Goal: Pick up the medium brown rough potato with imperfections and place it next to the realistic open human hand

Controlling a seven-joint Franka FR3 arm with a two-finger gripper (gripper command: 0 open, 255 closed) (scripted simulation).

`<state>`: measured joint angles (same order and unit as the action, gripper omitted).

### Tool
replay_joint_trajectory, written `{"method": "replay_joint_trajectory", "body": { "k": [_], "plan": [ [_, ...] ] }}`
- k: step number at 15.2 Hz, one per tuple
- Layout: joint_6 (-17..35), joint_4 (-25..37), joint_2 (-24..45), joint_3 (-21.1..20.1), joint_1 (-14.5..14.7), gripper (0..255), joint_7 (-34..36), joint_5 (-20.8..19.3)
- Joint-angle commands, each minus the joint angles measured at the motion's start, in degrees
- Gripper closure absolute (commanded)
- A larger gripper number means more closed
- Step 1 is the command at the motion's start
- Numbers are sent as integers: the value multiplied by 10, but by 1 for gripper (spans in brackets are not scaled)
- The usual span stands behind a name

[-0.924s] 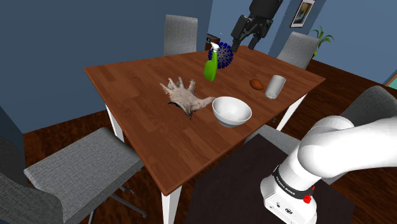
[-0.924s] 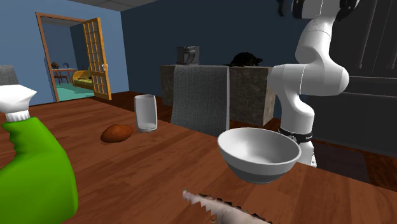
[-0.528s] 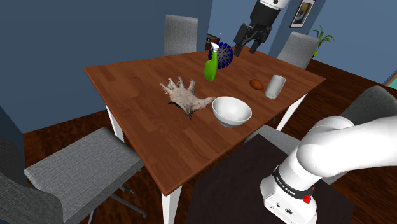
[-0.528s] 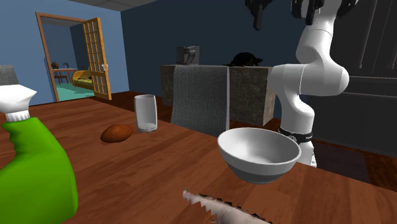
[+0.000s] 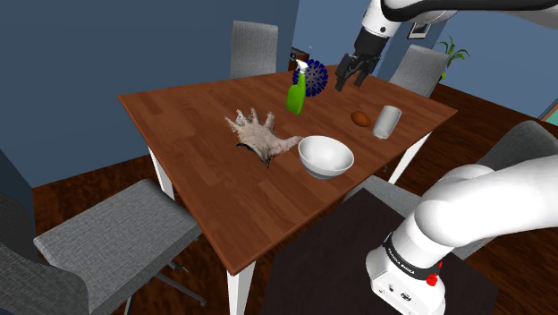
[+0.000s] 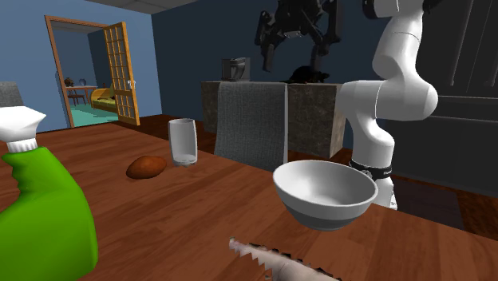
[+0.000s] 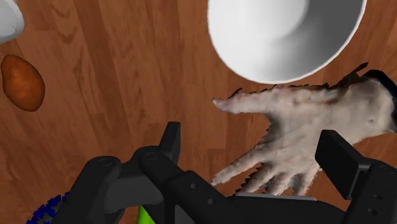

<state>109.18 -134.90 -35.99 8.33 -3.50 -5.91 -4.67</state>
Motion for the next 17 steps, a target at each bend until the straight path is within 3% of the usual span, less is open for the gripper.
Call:
{"method": "replay_joint_trajectory", "body": {
  "k": [1, 10, 17],
  "plan": [
    [20, -1, 21, 20, -7, 0, -21, -8],
    [105, 27, 146, 110, -30, 0, -116, -20],
    [159, 85, 271, 175, -42, 0, -204, 13]
  ]
}}
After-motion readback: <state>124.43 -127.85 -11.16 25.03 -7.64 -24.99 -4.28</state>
